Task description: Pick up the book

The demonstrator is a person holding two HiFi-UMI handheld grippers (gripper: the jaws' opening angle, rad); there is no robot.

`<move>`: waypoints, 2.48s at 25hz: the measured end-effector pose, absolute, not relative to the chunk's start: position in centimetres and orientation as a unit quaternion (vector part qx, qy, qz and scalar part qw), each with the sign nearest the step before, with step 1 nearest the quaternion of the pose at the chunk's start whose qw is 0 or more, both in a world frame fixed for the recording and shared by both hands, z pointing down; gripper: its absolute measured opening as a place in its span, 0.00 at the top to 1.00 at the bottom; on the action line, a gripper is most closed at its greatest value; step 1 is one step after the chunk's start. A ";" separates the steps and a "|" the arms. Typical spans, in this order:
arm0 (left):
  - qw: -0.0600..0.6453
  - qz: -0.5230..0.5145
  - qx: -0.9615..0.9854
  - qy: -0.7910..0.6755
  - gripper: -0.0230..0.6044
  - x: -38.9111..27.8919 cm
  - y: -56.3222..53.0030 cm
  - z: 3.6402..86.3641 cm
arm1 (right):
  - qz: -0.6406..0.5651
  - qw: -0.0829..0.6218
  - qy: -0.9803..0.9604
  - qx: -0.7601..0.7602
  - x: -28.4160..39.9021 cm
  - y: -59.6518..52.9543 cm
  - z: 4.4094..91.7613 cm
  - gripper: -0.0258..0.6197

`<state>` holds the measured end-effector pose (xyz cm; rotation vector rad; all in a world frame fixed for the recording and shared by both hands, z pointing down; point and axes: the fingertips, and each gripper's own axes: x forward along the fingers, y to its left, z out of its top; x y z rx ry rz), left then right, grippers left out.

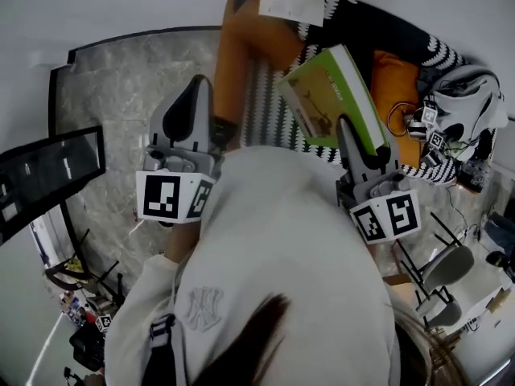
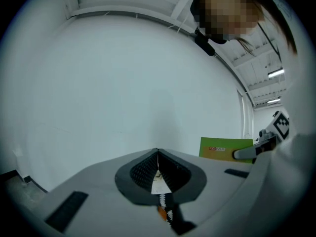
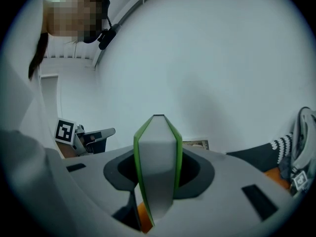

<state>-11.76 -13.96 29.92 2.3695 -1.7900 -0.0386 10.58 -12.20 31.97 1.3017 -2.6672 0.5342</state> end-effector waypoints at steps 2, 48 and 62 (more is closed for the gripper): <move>0.083 -0.010 0.787 -0.612 0.95 -12.7 -13.8 29.9 | 0.178 0.063 -0.882 0.432 10.7 -12.3 32.2 0.73; 0.033 0.023 0.781 -0.623 0.95 -11.7 -13.4 29.1 | 0.188 0.054 -0.896 0.398 9.6 -13.0 32.1 0.73; 0.035 0.019 0.782 -0.622 0.95 -11.6 -13.5 29.2 | 0.184 0.058 -0.898 0.395 9.2 -13.1 32.1 0.73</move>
